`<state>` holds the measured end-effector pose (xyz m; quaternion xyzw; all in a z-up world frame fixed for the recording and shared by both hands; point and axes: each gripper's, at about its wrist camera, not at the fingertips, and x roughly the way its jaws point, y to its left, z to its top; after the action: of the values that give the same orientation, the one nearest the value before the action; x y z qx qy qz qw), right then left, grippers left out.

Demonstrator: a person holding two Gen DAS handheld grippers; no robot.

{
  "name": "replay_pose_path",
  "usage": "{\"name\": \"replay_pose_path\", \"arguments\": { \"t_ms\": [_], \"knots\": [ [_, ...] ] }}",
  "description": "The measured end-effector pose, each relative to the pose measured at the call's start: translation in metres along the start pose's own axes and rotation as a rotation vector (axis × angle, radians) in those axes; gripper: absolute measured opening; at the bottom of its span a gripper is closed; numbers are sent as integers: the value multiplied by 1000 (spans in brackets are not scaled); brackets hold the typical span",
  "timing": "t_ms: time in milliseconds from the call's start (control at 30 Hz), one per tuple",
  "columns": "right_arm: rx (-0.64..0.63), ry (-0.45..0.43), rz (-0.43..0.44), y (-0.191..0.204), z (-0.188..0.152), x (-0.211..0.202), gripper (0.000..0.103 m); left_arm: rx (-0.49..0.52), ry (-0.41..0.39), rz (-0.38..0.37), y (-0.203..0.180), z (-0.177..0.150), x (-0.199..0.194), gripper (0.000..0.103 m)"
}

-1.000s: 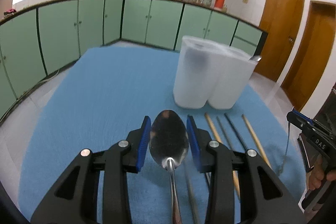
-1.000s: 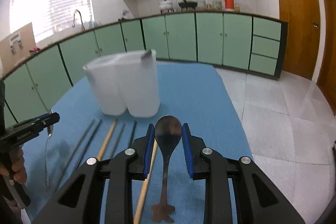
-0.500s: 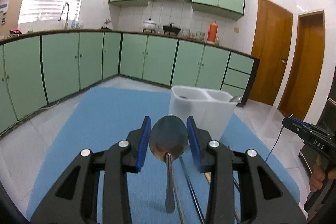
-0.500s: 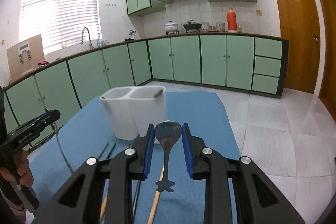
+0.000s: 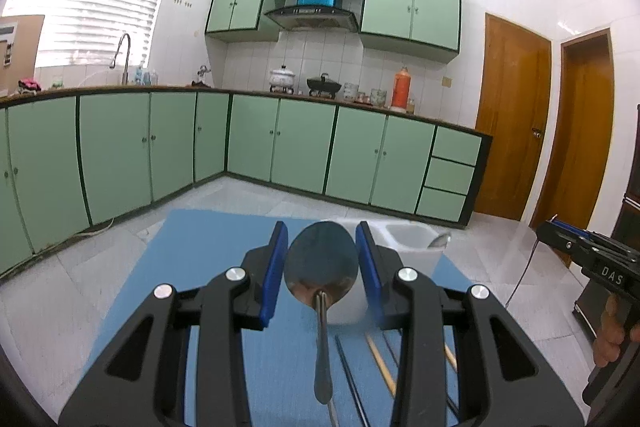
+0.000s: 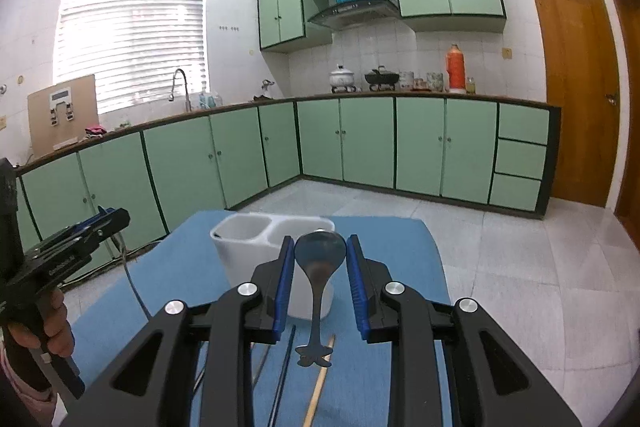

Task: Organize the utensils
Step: 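Lower both spoons into the white holder and open both tools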

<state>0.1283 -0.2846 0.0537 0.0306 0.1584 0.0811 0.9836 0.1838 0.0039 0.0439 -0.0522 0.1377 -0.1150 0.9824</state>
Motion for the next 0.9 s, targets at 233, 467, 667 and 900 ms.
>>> {"name": "replay_pose_path", "arguments": {
  "t_ms": [233,467,667,900],
  "knots": [
    [-16,-51,31,6,29,3,26,3,-69,-16,-7,36,8,34],
    [-13,-102,56,13,61,20,26,10,-139,-43,-21,80,27,34],
    [1,-106,46,12,78,52,26,15,-175,-61,-34,102,58,34],
    [21,-66,37,7,76,98,26,18,-150,-70,-42,92,106,34]
  ]
}}
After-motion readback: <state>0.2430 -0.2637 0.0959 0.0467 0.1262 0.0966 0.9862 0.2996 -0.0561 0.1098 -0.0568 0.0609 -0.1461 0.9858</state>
